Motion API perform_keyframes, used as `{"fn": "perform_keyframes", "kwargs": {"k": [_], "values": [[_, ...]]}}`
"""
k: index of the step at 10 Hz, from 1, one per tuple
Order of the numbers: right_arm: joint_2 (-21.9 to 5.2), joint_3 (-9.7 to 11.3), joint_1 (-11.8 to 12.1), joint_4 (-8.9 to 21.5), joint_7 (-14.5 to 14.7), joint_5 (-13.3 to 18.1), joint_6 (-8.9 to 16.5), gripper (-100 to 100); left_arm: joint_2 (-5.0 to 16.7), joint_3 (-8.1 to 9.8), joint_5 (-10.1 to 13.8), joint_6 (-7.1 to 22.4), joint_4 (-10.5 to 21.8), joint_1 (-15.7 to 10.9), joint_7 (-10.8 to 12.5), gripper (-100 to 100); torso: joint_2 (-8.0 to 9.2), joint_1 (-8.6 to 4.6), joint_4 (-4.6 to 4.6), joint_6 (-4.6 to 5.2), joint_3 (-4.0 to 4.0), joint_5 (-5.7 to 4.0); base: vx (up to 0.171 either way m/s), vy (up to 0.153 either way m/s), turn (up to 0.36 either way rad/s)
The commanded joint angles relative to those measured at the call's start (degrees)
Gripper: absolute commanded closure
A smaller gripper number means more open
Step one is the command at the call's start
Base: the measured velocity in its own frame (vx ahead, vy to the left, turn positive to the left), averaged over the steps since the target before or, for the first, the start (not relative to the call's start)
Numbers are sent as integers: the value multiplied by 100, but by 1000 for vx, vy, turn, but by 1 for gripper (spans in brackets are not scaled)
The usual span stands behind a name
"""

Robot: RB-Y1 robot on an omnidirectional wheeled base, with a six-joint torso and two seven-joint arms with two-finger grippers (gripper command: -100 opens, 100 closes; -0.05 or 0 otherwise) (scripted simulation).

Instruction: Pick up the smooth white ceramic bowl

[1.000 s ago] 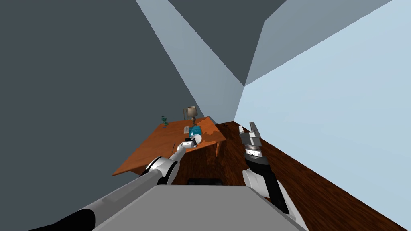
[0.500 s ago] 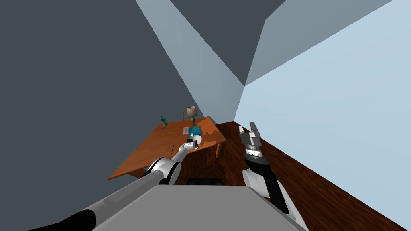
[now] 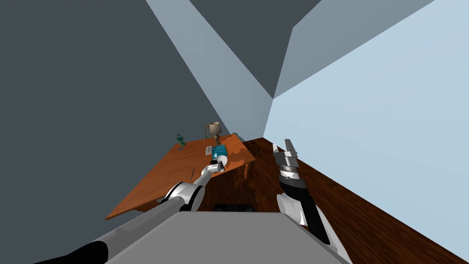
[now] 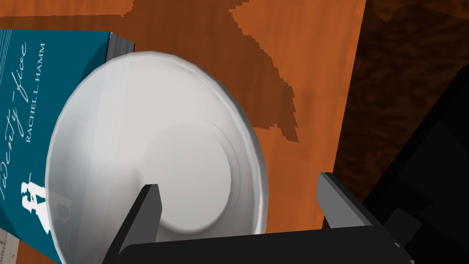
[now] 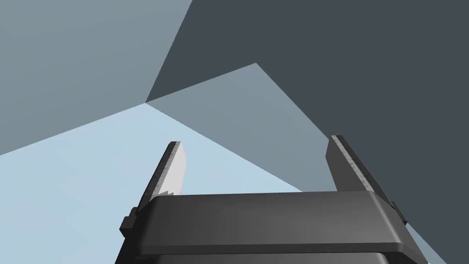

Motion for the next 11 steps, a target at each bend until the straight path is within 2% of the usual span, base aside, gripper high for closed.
{"fn": "perform_keyframes", "kwargs": {"k": [1,4,5,9,10,11], "values": [[0,0,0,0,0,0,0,0,62,193,19,-163,109,57,-94,-100,0,0,0,0,0,0,23,-7,-184],[0,0,0,0,0,0,0,0,56,188,26,-198,152,33,-105,-100,3,1,0,-2,2,0,9,-1,-41],[0,0,0,0,0,0,0,0,56,189,21,-186,139,40,-96,100,5,1,1,-1,3,0,0,0,0],[0,0,0,0,0,0,0,0,55,187,19,-178,146,43,-100,100,9,3,6,-3,7,2,0,0,0],[0,0,0,0,0,0,0,0,54,186,19,-176,148,45,-100,0,11,3,8,-3,9,1,0,0,0],[0,0,0,0,0,0,0,0,-3,28,-5,-61,58,-17,-12,100,13,2,9,-4,11,0,-16,4,239]]}}
